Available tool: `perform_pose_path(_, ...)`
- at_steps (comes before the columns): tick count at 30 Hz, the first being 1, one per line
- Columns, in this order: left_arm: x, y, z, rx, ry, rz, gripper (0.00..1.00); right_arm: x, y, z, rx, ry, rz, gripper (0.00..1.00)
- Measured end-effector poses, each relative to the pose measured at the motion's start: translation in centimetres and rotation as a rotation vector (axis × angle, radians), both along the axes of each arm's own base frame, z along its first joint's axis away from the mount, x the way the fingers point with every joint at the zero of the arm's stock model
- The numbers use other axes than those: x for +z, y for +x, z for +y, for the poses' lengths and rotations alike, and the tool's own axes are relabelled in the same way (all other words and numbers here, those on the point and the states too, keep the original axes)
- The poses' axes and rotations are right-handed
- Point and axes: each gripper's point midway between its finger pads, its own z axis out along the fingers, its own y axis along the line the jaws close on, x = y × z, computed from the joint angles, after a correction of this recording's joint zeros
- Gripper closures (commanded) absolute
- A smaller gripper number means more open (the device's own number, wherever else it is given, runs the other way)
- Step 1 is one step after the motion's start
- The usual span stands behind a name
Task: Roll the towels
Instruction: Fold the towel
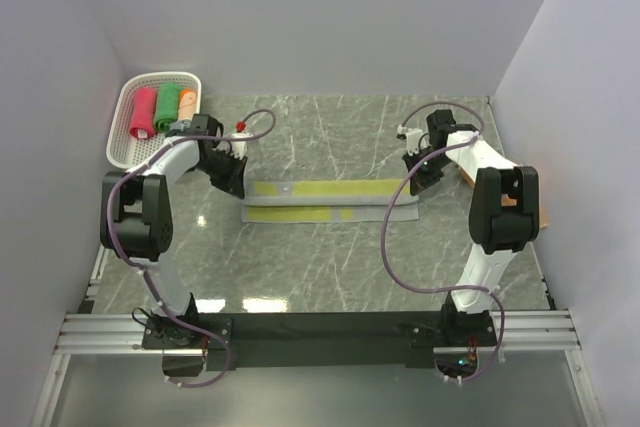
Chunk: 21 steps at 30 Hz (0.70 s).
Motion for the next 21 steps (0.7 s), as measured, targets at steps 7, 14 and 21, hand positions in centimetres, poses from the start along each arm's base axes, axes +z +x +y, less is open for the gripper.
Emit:
perform_pose_path(7, -1.1, -0.9, -0.1, -0.003, 0.000, 0.026, 0.99, -1.2, -1.3, -0.2, 0.013, -0.010, 0.037, 1.00)
perform_pose_path(14, -3.0, -1.5, -0.1, -0.005, 0.006, 0.068, 0.99, -1.4, -1.5, -0.2, 0.011, -0.012, 0.044, 1.00)
perform_pose_path(21, -3.7, -1.6, -0.4, -0.007, 0.011, 0.083, 0.99, -1.7, -1.6, -0.3, 0.008, -0.018, 0.056, 1.00)
